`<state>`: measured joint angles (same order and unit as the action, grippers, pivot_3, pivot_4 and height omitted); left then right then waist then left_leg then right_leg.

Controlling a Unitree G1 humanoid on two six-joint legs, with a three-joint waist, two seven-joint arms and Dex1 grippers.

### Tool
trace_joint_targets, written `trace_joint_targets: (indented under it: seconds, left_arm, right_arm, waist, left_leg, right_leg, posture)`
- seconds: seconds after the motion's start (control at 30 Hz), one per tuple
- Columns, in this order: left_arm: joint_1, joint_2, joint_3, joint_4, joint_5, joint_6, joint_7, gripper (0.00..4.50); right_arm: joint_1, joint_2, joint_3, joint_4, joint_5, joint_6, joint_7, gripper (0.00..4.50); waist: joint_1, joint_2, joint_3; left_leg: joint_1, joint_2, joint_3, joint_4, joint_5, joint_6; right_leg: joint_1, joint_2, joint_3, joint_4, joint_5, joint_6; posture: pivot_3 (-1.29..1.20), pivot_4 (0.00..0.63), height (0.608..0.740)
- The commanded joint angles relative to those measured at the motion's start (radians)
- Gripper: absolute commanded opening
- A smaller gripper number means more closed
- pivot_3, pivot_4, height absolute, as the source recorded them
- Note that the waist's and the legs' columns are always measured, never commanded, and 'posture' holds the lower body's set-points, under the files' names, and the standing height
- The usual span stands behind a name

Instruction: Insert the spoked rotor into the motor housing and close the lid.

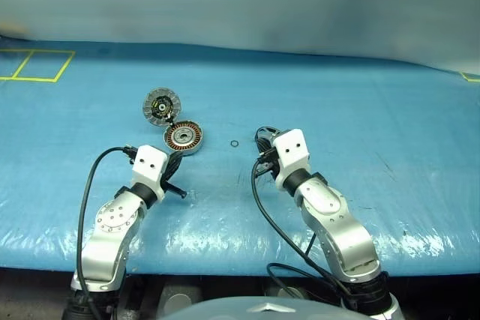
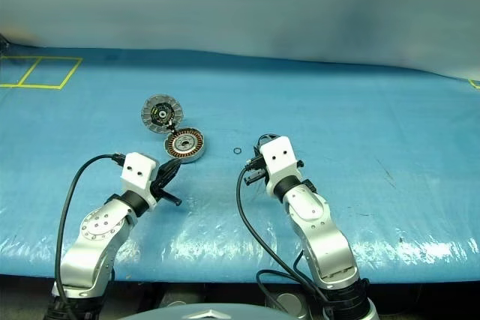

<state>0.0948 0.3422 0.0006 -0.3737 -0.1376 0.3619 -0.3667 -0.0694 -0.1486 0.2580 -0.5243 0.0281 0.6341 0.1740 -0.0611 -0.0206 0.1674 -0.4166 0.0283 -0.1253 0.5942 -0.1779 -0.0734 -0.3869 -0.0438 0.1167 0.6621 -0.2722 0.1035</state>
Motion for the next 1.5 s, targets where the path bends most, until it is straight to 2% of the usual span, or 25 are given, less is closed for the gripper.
trace_joint_targets:
  seconds: [0.03, 1.5]
  left_arm:
    - [-0.016, -0.004, -0.002, -0.005, -0.002, -0.024, -0.004, 0.05]
    - [-0.032, 0.000, 0.003, 0.001, -0.003, -0.020, -0.019, 0.05]
  right_arm:
    - [0.001, 0.002, -0.007, -0.035, -0.004, -0.013, -0.004, 0.18]
    - [-0.005, 0.010, -0.001, -0.035, -0.009, -0.007, 0.003, 0.18]
  waist:
    - [0.000, 0.000, 0.000]
    - [0.000, 0.000, 0.000]
  left_leg:
    - [0.000, 0.000, 0.000, 0.000, 0.000, 0.000]
    - [0.000, 0.000, 0.000, 0.000, 0.000, 0.000]
  right_leg:
    - [0.000, 0.000, 0.000, 0.000, 0.000, 0.000]
    - [0.000, 0.000, 0.000, 0.000, 0.000, 0.000]
  posture:
    - [0.00, 0.150, 0.740]
    - [0.00, 0.150, 0.740]
